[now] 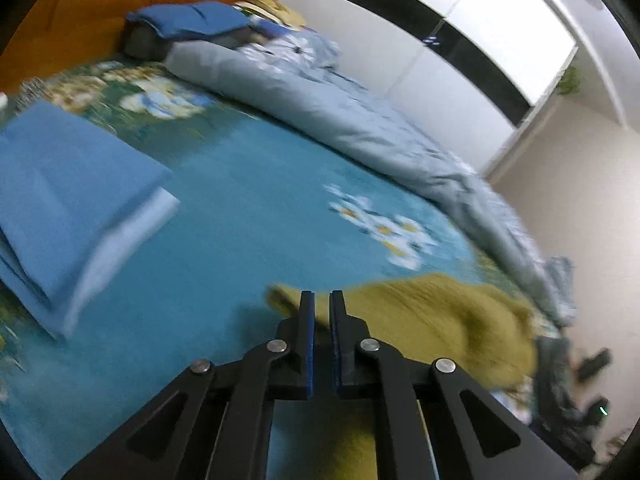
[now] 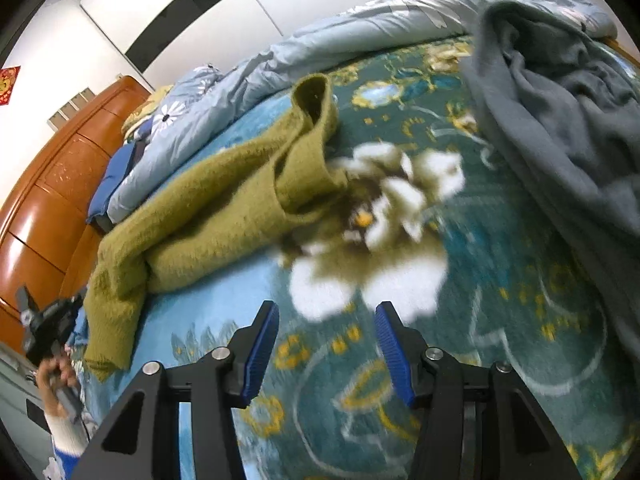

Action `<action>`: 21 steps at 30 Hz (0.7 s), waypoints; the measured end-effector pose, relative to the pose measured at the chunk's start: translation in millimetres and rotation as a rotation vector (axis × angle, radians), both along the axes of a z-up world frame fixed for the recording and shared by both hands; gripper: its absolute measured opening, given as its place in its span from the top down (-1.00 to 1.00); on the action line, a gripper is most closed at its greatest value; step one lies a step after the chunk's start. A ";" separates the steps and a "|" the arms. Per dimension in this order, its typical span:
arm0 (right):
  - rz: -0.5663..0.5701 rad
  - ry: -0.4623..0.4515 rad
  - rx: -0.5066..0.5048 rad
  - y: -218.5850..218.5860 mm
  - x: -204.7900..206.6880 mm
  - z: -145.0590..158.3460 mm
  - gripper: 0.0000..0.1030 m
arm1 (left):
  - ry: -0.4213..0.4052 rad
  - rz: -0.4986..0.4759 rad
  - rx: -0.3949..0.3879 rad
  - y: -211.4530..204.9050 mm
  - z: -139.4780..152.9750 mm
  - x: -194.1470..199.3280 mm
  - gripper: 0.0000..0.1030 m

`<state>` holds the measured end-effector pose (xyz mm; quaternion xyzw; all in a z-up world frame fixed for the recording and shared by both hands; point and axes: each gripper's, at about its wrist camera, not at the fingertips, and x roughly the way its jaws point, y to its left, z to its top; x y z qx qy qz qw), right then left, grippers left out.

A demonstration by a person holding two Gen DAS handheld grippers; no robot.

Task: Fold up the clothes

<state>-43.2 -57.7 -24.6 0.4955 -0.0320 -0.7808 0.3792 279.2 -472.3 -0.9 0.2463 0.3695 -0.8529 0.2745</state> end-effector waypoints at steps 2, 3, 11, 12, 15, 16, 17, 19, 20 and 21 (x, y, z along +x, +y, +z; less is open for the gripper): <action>0.008 0.013 -0.003 -11.9 -9.2 1.7 -0.05 | 0.010 -0.044 0.012 12.5 -2.4 -0.6 0.18; 0.012 0.018 -0.006 -17.9 -13.9 2.2 -0.07 | 0.013 -0.067 0.018 18.8 -4.3 -1.2 -0.10; 0.018 0.030 -0.025 -72.2 -56.7 -2.4 -0.35 | 0.026 -0.208 0.067 39.4 -18.8 -22.2 -0.14; 0.013 0.035 -0.016 -77.0 -60.9 -3.1 -0.35 | 0.033 -0.214 0.072 38.7 -19.6 -24.5 -0.14; 0.015 0.035 0.002 -91.3 -71.4 -4.3 -0.35 | 0.051 -0.225 0.058 36.3 -18.3 -29.0 -0.14; 0.019 0.037 0.003 -94.2 -73.3 -3.6 -0.35 | 0.057 -0.230 0.055 35.5 -17.7 -30.7 -0.14; 0.022 0.040 0.003 -96.7 -75.0 -2.8 -0.35 | 0.060 -0.233 0.052 34.5 -16.8 -32.5 -0.12; 0.030 0.048 -0.005 -99.6 -76.1 -0.5 -0.34 | 0.066 -0.233 0.037 32.2 -13.6 -35.1 0.14; 0.032 0.053 -0.011 -100.8 -75.9 1.3 -0.27 | 0.066 -0.234 0.029 31.1 -11.8 -36.5 0.25; 0.037 0.060 -0.014 -102.2 -75.3 3.1 -0.16 | 0.064 -0.236 0.019 30.3 -9.7 -38.1 0.50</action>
